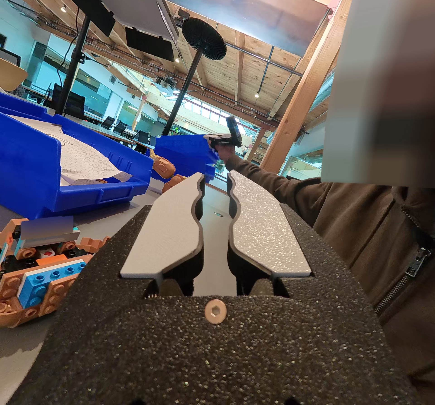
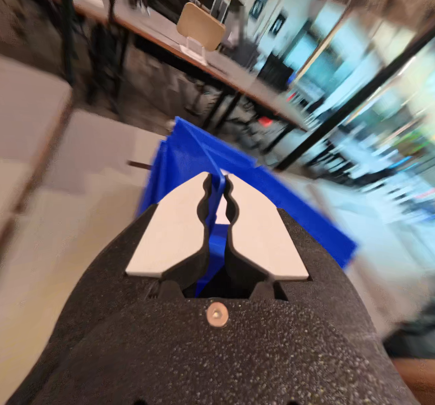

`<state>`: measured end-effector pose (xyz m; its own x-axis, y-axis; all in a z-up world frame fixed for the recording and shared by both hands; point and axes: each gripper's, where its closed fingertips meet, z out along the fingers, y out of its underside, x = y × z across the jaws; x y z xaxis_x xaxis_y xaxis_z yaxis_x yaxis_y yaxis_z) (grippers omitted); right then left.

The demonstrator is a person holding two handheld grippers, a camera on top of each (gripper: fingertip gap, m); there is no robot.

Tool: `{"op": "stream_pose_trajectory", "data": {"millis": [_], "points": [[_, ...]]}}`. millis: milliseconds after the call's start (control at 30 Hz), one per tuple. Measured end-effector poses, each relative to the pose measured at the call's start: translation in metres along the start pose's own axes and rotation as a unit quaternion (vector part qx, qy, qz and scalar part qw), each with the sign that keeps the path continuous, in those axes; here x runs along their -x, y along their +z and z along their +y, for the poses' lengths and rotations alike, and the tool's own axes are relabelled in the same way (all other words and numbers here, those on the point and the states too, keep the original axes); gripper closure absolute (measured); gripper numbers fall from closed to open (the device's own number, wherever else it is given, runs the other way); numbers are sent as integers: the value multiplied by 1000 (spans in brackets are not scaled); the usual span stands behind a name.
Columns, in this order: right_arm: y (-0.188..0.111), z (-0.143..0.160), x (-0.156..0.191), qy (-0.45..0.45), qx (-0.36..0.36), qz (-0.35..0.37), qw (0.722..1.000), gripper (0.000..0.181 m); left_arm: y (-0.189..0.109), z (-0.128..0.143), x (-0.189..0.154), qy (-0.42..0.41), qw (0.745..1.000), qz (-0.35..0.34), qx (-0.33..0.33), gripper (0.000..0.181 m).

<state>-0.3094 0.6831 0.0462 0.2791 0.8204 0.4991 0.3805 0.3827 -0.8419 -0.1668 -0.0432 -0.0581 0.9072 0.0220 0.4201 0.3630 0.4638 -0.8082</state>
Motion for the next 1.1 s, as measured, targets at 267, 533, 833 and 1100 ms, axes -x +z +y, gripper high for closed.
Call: {"op": "stream_pose_trajectory", "data": {"millis": [267, 533, 833, 1100], "points": [[-10, -34, 2, 31, -19, -6, 999, 175, 0, 1, 0, 7, 1000, -4, 3, 164], [-45, -62, -9, 94, -64, -4, 994, 176, 0, 1, -1, 8, 1000, -2, 3, 164], [-93, -135, 32, 140, -146, -89, 975, 176, 2, 3, 0, 8, 1000, -3, 8, 164], [-139, -220, 137, 121, -206, -183, 954, 176, 3, 4, 0, 9, 1000, -3, 12, 164]]}}
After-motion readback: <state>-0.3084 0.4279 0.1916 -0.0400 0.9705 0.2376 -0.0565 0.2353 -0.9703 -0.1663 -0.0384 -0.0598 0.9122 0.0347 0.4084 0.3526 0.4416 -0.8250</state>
